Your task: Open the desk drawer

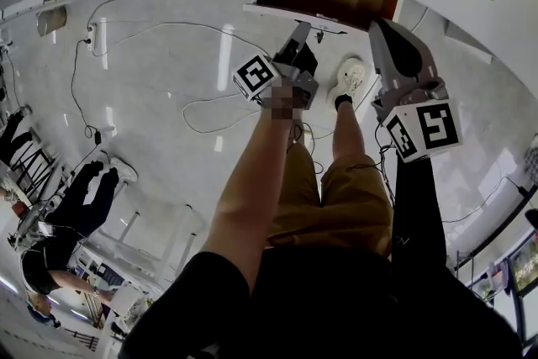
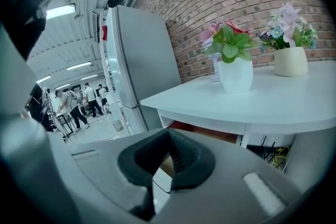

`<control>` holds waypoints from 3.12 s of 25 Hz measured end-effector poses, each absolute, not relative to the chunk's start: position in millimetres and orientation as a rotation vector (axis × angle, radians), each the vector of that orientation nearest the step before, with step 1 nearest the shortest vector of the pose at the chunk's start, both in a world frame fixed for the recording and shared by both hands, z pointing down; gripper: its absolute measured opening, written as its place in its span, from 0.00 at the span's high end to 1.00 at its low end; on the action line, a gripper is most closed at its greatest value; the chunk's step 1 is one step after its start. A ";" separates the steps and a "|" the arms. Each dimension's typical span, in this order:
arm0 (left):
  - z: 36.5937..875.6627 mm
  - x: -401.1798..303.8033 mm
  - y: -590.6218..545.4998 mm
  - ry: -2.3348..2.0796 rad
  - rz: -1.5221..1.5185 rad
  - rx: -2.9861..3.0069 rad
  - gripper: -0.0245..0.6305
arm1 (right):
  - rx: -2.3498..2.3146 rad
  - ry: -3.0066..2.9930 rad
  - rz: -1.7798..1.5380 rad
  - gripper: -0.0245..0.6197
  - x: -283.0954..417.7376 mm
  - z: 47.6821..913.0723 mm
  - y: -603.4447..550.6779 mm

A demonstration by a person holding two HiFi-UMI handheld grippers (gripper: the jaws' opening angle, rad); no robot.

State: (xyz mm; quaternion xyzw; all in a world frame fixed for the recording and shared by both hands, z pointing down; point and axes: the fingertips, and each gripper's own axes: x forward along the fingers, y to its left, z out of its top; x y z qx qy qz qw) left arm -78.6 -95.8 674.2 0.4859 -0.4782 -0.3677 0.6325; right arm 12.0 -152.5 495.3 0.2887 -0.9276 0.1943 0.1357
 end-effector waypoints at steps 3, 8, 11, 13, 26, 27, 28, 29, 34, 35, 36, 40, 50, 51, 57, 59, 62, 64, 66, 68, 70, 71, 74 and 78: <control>673.7 -78.5 -88.2 -1.092 -0.838 1.110 0.92 | 0.837 -2.687 0.562 0.96 12.5 494.0 -150.6; 679.4 -80.4 -76.0 -1.110 -0.799 1.109 0.92 | 0.831 -2.691 0.562 0.96 13.6 494.2 -147.7; 679.2 -78.9 -68.5 -1.105 -0.802 1.102 0.92 | 0.835 -2.693 0.566 0.96 15.7 494.1 -145.2; 681.9 -77.6 -61.2 -1.107 -0.792 1.093 0.92 | 0.832 -2.694 0.569 0.96 16.5 494.3 -144.1; 704.1 -74.6 -18.1 -1.153 -0.709 1.031 0.92 | 0.842 -2.692 0.577 0.96 25.0 495.6 -139.0; 704.9 -73.1 -15.2 -1.151 -0.709 1.025 0.92 | 0.843 -2.690 0.580 0.96 26.2 496.0 -138.5; 707.8 -71.8 -10.2 -1.154 -0.696 1.014 0.92 | 0.844 -2.689 0.581 0.96 27.2 496.4 -138.1; 711.5 -70.8 -4.6 -1.160 -0.678 1.001 0.92 | 0.844 -2.688 0.583 0.96 28.0 496.6 -137.9; 717.0 -70.6 6.0 -1.174 -0.673 0.977 0.92 | 0.846 -2.687 0.587 0.96 29.3 497.5 -139.7; 716.6 -71.2 6.3 -1.176 -0.673 0.977 0.92 | 0.845 -2.686 0.589 0.96 29.5 498.2 -139.7; 716.0 -71.6 6.6 -1.177 -0.672 0.977 0.92 | 0.845 -2.684 0.591 0.96 29.8 499.1 -139.7; 711.6 -73.2 10.0 -1.176 -0.680 0.974 0.92 | 0.842 -2.682 0.597 0.96 29.8 500.1 -139.6; 691.9 -70.8 8.4 -1.148 -0.742 0.996 0.92 | 0.844 -2.682 0.597 0.96 31.0 496.9 -144.4; 691.4 -70.5 8.0 -1.145 -0.746 0.998 0.92 | 0.844 -2.682 0.597 0.96 30.7 496.7 -143.8; 698.3 -72.6 13.1 -1.163 -0.713 1.007 0.92 | 0.842 -2.681 0.600 0.96 29.9 496.5 -142.0; 696.3 -72.2 9.6 -1.161 -0.727 1.009 0.92 | 0.843 -2.681 0.600 0.96 29.8 496.9 -142.2; 704.4 -73.7 12.8 -1.188 -0.682 1.006 0.92 | 0.839 -2.680 0.603 0.96 28.6 497.8 -141.4; 708.6 -74.5 13.2 -1.199 -0.658 1.005 0.92 | 0.832 -2.681 0.603 0.96 27.3 498.9 -140.1; 711.4 -74.7 12.4 -1.206 -0.641 1.003 0.92 | 0.824 -2.678 0.602 0.96 27.1 501.2 -138.5; 714.7 -74.4 11.2 -1.213 -0.624 0.996 0.92 | 0.826 -2.672 0.606 0.96 28.9 503.3 -138.4; 718.5 -74.1 9.6 -1.219 -0.609 0.989 0.92 | 0.832 -2.668 0.614 0.96 30.9 505.1 -139.2; 720.0 -74.1 9.1 -1.222 -0.602 0.987 0.92 | 0.834 -2.667 0.616 0.96 31.5 505.9 -139.4; 723.3 -74.4 8.4 -1.228 -0.590 0.985 0.92 | 0.836 -2.665 0.624 0.96 32.8 508.1 -139.1; 730.3 -74.5 6.1 -1.233 -0.579 0.984 0.92 | 0.835 -2.660 0.642 0.96 35.1 514.3 -138.7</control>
